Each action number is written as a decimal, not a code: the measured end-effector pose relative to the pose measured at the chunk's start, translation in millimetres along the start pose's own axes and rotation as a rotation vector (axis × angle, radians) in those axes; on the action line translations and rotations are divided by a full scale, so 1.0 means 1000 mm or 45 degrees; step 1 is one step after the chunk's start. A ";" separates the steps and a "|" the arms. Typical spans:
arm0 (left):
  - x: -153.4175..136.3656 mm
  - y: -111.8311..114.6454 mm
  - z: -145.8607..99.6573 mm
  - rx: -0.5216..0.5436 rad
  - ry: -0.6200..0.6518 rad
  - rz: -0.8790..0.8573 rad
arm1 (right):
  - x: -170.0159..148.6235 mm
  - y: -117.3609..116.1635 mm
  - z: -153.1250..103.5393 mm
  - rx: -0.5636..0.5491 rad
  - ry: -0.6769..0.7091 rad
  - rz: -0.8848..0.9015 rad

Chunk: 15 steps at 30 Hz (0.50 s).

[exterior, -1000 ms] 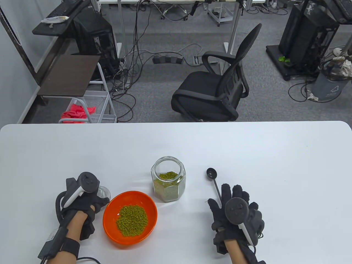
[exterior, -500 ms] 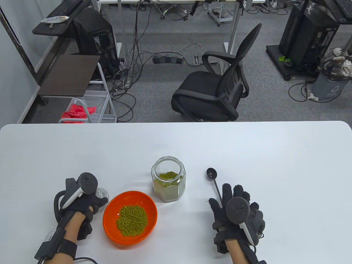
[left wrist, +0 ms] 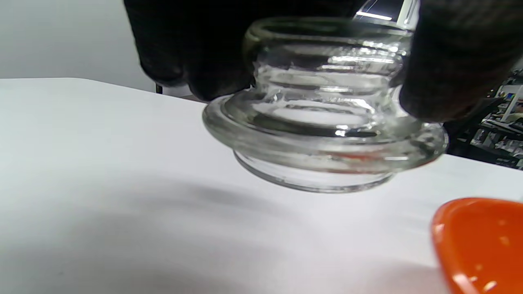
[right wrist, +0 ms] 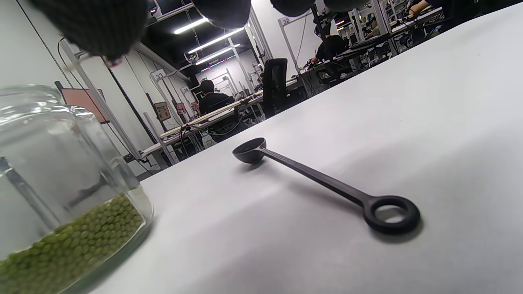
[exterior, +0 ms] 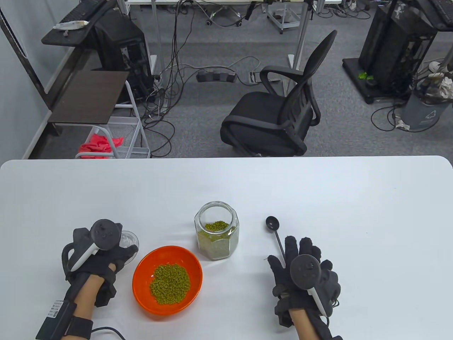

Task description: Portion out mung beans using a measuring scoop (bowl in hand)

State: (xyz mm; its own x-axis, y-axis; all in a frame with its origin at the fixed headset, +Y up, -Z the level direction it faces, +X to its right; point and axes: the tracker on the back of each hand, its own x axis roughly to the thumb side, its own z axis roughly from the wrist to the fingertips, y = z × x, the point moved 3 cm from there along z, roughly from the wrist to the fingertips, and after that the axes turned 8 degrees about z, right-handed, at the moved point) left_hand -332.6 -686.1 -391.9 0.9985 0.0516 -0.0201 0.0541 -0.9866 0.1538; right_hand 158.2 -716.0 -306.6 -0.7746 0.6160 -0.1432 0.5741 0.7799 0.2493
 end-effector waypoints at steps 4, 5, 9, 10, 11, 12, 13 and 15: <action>0.014 -0.020 -0.008 0.093 0.049 -0.023 | 0.001 0.000 0.000 -0.002 0.011 0.001; 0.020 -0.024 -0.010 0.108 0.066 -0.005 | 0.001 -0.001 0.000 -0.001 0.013 0.000; 0.036 -0.037 -0.016 0.141 0.114 -0.002 | 0.001 -0.001 0.000 0.002 0.013 0.005; 0.041 -0.041 -0.017 0.150 0.128 -0.010 | 0.001 -0.001 -0.001 0.003 0.012 0.008; 0.044 -0.043 -0.018 0.155 0.136 -0.015 | 0.001 -0.001 -0.001 0.003 0.012 0.010; 0.047 -0.046 -0.019 0.165 0.146 -0.018 | 0.001 -0.001 -0.001 0.004 0.012 0.011; 0.051 -0.049 -0.020 0.179 0.153 -0.020 | 0.001 -0.001 -0.001 0.008 0.011 0.012; 0.059 -0.053 -0.022 0.181 0.168 -0.037 | 0.001 -0.002 -0.001 0.012 0.012 0.012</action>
State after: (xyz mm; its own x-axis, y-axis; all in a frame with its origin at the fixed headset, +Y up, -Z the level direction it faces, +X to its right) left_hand -276.8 -627.2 -379.4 0.9899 0.0911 0.1086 0.0901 -0.9958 0.0138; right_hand 156.4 -717.0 -306.6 -0.7714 0.6225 -0.1320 0.5840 0.7749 0.2418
